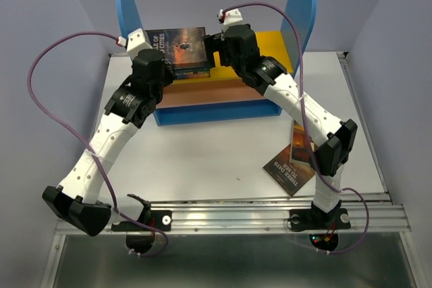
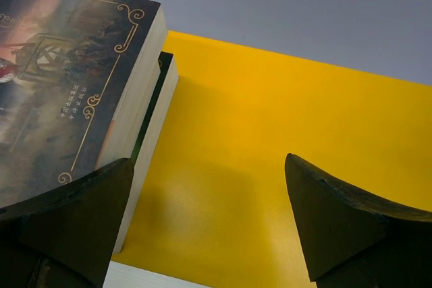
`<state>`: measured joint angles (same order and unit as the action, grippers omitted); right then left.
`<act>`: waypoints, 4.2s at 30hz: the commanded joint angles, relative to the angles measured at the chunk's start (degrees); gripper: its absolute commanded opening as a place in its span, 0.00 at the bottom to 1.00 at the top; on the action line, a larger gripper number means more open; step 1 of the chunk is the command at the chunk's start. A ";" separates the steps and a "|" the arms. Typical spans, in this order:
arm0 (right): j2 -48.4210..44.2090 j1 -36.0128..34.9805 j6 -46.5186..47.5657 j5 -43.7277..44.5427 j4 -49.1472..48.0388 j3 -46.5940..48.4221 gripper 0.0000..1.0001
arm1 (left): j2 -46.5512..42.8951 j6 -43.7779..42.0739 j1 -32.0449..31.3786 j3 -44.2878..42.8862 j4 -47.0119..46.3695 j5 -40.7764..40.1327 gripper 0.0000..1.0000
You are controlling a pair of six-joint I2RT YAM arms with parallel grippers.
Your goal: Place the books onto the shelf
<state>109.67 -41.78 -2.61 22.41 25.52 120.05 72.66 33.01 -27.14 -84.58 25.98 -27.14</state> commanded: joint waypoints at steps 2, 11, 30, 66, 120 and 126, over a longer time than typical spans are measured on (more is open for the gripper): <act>-4.37 -1.29 -3.18 8.68 -1.88 -1.47 1.00 | -4.37 -1.81 0.42 -0.15 -1.81 2.26 0.41; -22.63 -1.29 -12.74 17.32 -0.03 -21.91 1.00 | -11.22 -3.39 -0.20 4.93 -4.96 14.81 0.99; -46.30 15.27 -38.98 5.30 19.31 -64.91 1.00 | -14.22 -1.73 -13.82 29.45 -21.03 31.60 0.99; -25.73 64.54 -26.57 -38.58 -18.49 -77.68 1.00 | 46.95 -3.57 -29.55 -6.92 -36.61 49.37 0.94; -37.60 65.07 -30.44 -61.44 -24.64 -89.64 0.51 | 68.84 -6.29 -30.08 -27.31 -20.00 41.64 0.24; -37.07 65.07 -30.96 -65.74 -24.90 -90.60 0.44 | 69.10 -7.09 -29.99 -28.28 -19.82 41.99 0.24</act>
<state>72.14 25.04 -31.44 -31.38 -0.58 30.50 138.50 25.87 -56.10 -110.45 6.28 13.89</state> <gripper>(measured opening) 0.457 0.272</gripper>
